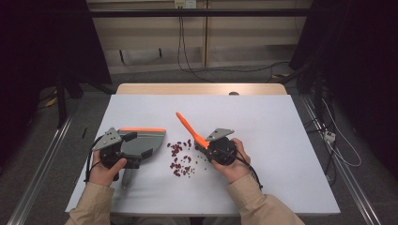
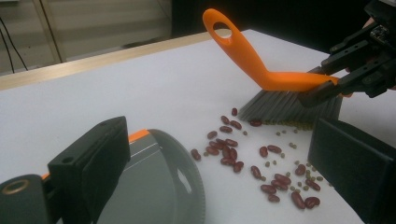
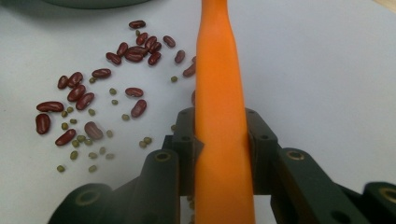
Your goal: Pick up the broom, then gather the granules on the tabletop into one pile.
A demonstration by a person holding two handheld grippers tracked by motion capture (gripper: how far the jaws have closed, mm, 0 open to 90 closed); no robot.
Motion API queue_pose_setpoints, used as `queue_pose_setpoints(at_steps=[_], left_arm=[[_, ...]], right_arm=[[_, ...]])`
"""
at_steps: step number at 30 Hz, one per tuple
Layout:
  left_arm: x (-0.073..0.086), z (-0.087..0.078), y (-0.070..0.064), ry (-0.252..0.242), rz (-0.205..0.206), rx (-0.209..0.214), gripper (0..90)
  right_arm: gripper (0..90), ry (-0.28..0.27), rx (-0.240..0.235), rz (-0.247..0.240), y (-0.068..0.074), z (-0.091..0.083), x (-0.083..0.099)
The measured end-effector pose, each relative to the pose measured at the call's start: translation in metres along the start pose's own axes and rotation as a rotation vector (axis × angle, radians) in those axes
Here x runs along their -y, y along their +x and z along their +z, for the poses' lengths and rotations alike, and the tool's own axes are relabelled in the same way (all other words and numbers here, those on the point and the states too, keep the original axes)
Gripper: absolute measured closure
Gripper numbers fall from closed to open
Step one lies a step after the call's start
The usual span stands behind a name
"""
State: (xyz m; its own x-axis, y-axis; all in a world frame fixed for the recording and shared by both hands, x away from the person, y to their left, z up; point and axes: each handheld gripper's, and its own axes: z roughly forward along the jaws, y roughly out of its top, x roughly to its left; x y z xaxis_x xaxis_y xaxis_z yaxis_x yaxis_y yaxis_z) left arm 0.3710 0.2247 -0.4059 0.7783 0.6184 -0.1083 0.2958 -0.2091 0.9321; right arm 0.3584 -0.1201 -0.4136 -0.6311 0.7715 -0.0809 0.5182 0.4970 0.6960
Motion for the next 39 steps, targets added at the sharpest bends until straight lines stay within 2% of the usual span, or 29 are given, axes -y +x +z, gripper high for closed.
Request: queue_pose_setpoints(at_steps=[4, 9, 14, 19, 30, 33, 39], left_arm=[[0.0, 0.0, 0.0, 0.001, 0.001, -0.001, 5.7], [0.0, 0.0, 0.001, -0.001, 0.0, 0.002, 5.7], [0.001, -0.001, 0.001, 0.0, -0.007, -0.001, 5.7], [0.001, -0.001, 0.002, 0.008, -0.005, -0.001, 5.7], [0.002, -0.003, 0.003, 0.006, -0.013, -0.004, 5.8], [0.002, -0.003, 0.003, 0.005, -0.016, -0.005, 5.7], [0.002, -0.004, 0.004, 0.004, -0.02, -0.004, 5.7]], right_arm=[[71.4, -0.002, -0.009, 0.002, -0.001, -0.001, 0.0], [71.4, -0.032, -0.02, 0.009, -0.008, -0.008, -0.002], [71.4, -0.087, -0.039, 0.018, -0.025, -0.016, -0.007], [71.4, -0.117, -0.08, 0.022, -0.045, -0.013, -0.012], [71.5, -0.166, -0.107, -0.048, -0.075, 0.01, -0.025], [71.5, -0.171, -0.111, -0.069, -0.079, 0.017, -0.029], [71.5, -0.152, -0.135, -0.144, -0.081, 0.036, -0.037]])
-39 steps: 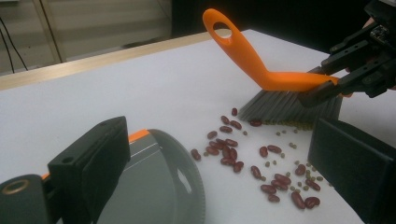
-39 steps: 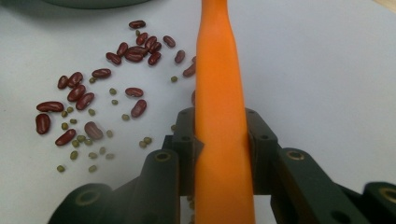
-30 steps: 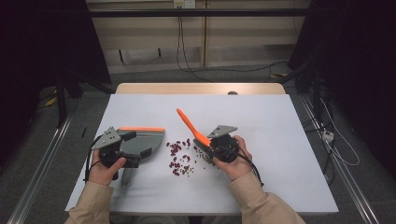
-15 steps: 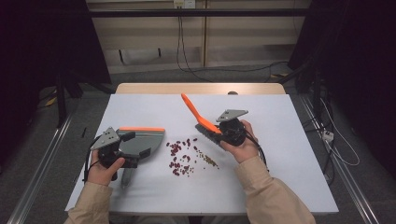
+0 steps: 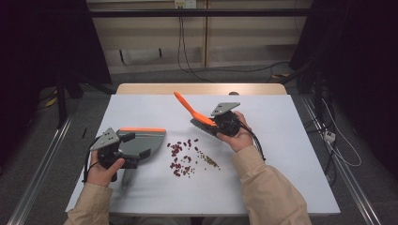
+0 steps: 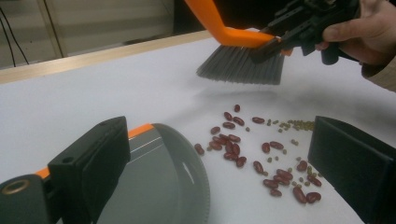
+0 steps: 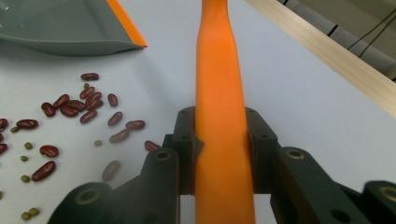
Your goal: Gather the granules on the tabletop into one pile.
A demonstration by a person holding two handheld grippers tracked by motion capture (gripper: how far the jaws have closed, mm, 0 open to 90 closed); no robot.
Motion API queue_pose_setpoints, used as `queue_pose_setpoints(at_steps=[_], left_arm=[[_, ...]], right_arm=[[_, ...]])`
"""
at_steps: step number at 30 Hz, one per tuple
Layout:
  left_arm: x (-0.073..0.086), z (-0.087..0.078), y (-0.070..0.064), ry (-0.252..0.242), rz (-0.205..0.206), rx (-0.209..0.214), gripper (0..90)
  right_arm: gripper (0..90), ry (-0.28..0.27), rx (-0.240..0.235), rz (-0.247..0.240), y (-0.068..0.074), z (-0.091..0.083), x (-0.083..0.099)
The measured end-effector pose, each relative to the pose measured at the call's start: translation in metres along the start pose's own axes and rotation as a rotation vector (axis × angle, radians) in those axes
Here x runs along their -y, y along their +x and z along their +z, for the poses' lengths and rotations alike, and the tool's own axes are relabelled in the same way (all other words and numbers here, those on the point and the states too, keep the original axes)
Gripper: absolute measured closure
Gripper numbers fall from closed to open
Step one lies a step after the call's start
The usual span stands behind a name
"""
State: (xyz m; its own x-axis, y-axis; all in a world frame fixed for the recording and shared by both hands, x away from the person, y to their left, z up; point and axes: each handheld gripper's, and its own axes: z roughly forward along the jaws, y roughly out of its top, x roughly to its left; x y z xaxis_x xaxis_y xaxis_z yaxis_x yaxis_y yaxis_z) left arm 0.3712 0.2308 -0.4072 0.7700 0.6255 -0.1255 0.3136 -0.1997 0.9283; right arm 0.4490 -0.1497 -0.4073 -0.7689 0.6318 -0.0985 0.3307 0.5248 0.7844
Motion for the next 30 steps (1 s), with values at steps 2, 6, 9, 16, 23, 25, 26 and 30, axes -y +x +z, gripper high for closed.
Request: queue_pose_setpoints(at_steps=[2, 6, 9, 16, 23, 25, 26, 30], left_arm=[[0.0, -0.001, 0.001, 0.0, -0.001, -0.001, 5.7], [0.001, -0.002, 0.003, -0.004, -0.005, -0.004, 5.7], [0.001, -0.003, 0.003, -0.001, -0.012, -0.009, 5.7], [0.002, -0.003, 0.005, 0.006, -0.011, -0.009, 5.7], [0.002, -0.005, 0.004, 0.002, -0.008, -0.014, 5.7], [0.002, -0.005, 0.004, -0.001, -0.011, -0.015, 5.7], [0.002, -0.005, 0.005, -0.001, -0.011, -0.014, 5.7], [0.002, -0.006, 0.005, -0.005, -0.012, -0.02, 5.7]], right_arm=[[71.5, -0.002, -0.018, -0.023, -0.003, 0.007, -0.001], [71.5, -0.007, -0.039, -0.051, -0.006, 0.018, -0.004], [71.5, 0.004, -0.043, -0.078, -0.007, 0.026, -0.007], [71.4, 0.005, -0.084, -0.096, -0.005, 0.038, -0.005], [71.1, 0.062, -0.113, -0.176, 0.01, 0.037, -0.009], [71.0, 0.07, -0.121, -0.188, 0.013, 0.035, -0.008], [71.0, 0.073, -0.126, -0.202, 0.015, 0.034, -0.008], [70.9, 0.09, -0.141, -0.229, 0.022, 0.031, -0.007]])
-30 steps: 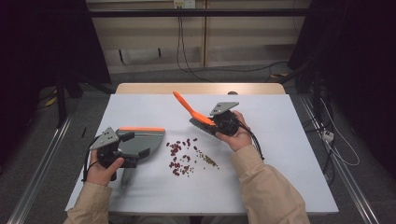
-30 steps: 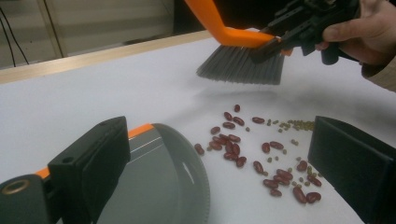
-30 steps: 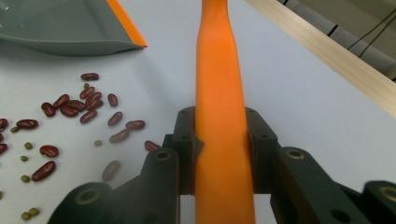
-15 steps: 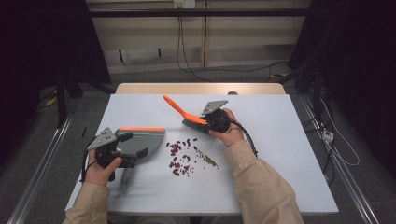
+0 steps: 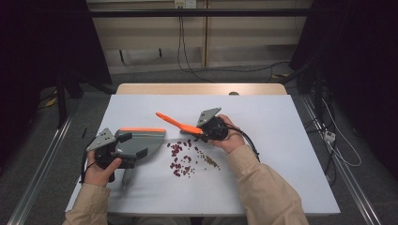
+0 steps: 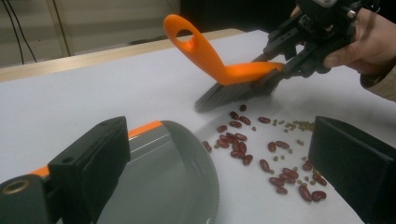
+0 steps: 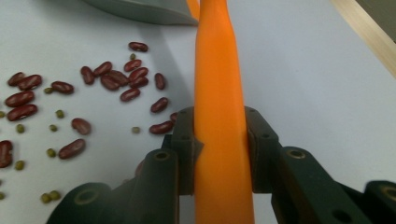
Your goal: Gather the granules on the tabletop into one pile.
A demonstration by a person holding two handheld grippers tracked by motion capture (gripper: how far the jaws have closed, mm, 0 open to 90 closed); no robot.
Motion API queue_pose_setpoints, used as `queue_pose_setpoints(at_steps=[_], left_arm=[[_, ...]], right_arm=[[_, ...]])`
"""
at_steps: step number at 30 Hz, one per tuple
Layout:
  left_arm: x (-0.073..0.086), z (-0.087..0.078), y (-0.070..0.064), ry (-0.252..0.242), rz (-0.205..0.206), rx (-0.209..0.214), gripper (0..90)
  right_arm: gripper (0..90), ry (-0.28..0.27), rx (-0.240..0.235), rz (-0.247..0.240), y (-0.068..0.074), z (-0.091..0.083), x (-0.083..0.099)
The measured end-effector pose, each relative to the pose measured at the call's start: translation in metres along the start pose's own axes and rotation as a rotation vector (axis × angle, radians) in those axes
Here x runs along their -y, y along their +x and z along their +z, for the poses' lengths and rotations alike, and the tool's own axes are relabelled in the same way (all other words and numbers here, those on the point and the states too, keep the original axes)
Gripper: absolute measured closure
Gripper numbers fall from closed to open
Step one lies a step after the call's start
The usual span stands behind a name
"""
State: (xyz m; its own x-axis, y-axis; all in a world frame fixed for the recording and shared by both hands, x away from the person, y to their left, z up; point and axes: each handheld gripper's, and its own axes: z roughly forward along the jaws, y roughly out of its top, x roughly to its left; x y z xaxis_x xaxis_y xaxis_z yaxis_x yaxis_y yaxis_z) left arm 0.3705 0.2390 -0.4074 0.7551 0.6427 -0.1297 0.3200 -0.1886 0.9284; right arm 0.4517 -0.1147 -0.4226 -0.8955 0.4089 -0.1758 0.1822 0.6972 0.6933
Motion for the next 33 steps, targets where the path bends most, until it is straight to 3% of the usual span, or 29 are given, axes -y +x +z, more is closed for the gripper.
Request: queue_pose_setpoints(at_steps=[10, 33], left_arm=[[-0.001, -0.002, 0.0, -0.005, 0.001, -0.002, 5.7], [0.0, -0.004, -0.001, -0.006, 0.002, -0.005, 5.7]], right_arm=[[70.8, -0.002, -0.053, -0.025, 0.016, -0.009, 0.002], [70.8, 0.014, -0.096, -0.053, 0.046, -0.028, 0.008]])
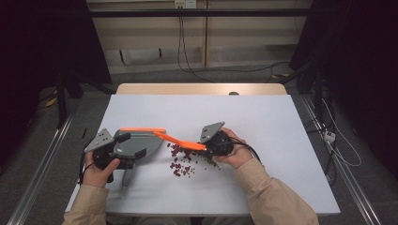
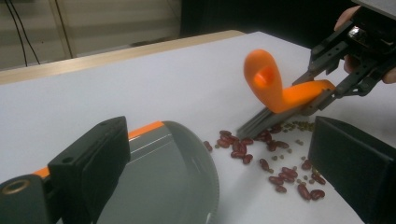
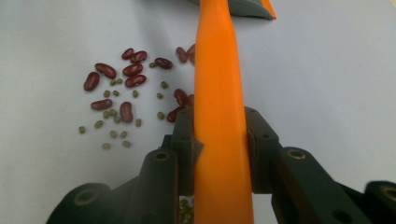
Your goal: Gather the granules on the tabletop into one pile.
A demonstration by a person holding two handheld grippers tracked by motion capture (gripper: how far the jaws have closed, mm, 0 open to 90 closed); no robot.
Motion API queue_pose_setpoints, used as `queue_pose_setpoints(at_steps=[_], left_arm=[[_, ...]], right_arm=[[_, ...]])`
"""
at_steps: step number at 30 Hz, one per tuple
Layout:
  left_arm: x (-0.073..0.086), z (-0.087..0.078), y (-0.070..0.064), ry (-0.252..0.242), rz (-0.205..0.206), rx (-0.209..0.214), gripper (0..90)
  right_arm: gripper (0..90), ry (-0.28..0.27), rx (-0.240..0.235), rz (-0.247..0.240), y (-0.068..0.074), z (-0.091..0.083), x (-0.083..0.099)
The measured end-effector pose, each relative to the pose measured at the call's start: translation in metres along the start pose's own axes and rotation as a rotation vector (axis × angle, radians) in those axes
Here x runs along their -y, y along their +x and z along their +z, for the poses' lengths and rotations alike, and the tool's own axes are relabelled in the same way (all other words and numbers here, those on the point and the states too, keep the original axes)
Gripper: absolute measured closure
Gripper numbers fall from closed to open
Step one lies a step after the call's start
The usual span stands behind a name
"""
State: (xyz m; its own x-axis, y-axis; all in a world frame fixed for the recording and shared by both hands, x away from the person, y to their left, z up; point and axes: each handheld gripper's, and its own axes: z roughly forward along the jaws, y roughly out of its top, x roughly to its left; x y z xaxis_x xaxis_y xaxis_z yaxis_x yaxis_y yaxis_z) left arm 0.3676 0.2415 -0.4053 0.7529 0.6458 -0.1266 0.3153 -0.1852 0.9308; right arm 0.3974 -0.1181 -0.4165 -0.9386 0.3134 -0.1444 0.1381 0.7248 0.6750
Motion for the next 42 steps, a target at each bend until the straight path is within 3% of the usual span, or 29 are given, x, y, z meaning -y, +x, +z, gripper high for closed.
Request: queue_pose_setpoints(at_steps=[13, 19, 28, 37, 42], left_arm=[[0.0, -0.001, 0.0, -0.001, 0.003, 0.0, 5.7], [0.0, -0.001, 0.0, 0.0, 0.004, -0.006, 5.7], [0.0, 0.0, 0.001, 0.0, -0.001, -0.003, 5.7], [0.0, -0.001, 0.002, -0.001, -0.01, -0.003, 5.7], [0.001, 0.0, 0.003, 0.0, -0.014, -0.002, 5.7]], right_arm=[[70.9, 0.001, -0.019, -0.014, 0.012, -0.007, 0.002], [71.3, -0.011, -0.016, -0.006, 0.009, -0.011, 0.002], [71.4, -0.081, 0.033, 0.035, -0.013, -0.018, -0.004], [71.4, -0.101, 0.043, 0.062, -0.041, 0.007, -0.01], [71.4, -0.083, 0.039, 0.036, -0.049, 0.018, -0.013]])
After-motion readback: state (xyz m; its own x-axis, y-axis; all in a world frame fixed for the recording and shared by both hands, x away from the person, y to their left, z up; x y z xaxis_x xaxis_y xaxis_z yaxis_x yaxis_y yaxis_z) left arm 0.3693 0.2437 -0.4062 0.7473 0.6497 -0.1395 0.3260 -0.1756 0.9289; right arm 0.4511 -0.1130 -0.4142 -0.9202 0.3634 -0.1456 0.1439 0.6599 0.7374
